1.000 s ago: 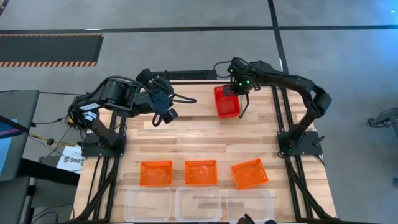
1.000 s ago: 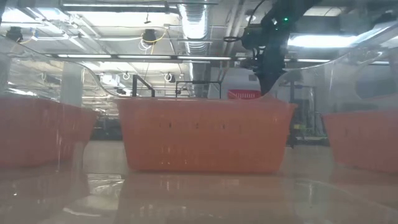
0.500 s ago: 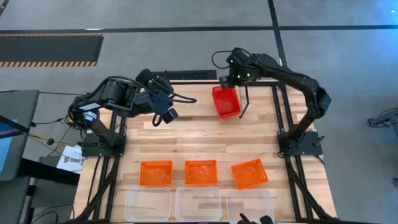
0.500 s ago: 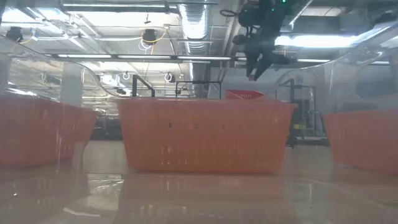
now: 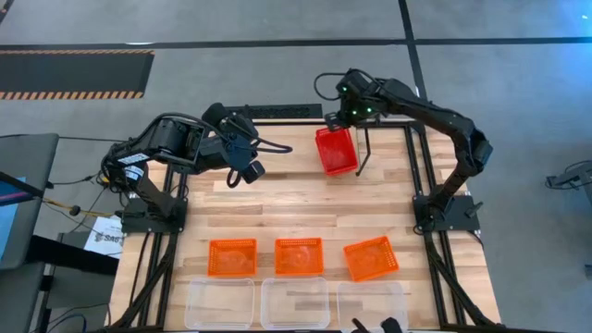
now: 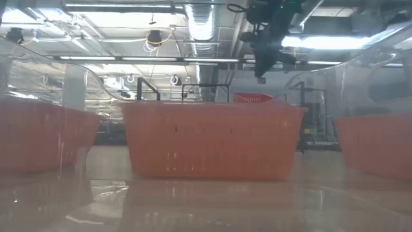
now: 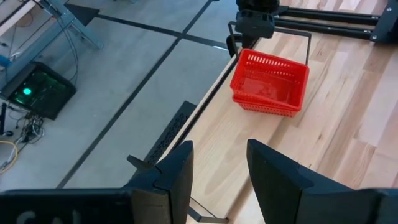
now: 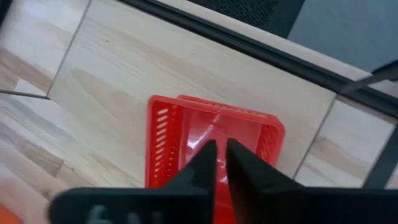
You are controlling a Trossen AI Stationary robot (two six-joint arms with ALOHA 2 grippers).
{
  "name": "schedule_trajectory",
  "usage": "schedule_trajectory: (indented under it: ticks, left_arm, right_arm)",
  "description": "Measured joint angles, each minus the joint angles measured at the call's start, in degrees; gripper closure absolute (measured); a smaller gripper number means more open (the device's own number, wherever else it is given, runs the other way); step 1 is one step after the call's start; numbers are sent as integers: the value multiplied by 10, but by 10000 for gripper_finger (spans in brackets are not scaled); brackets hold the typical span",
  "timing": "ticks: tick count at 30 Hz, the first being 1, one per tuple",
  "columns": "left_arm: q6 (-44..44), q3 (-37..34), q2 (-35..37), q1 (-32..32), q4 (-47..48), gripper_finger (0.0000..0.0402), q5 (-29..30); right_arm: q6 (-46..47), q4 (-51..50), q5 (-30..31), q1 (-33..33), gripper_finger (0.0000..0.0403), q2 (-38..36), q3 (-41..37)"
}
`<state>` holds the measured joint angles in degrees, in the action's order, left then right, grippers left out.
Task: Stack baskets on shelf by color
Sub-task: Stack the red bin on top of the red bins on the shelf
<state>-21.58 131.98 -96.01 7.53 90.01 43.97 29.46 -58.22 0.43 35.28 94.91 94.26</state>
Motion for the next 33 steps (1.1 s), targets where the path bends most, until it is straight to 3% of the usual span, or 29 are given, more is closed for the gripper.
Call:
schedule_trajectory:
  ticks: [2, 19, 33]
  left_arm:
    - [-6, 0, 0, 0, 0, 262, 0]
    - [-24, 0, 0, 0, 0, 263, 3]
    - [-27, 0, 0, -2, 0, 263, 4]
  right_arm:
    - [-10, 11, 0, -3, 392, 0, 0]
    - [-45, 23, -7, -22, 401, 114, 0]
    - [-47, 46, 10, -25, 402, 67, 0]
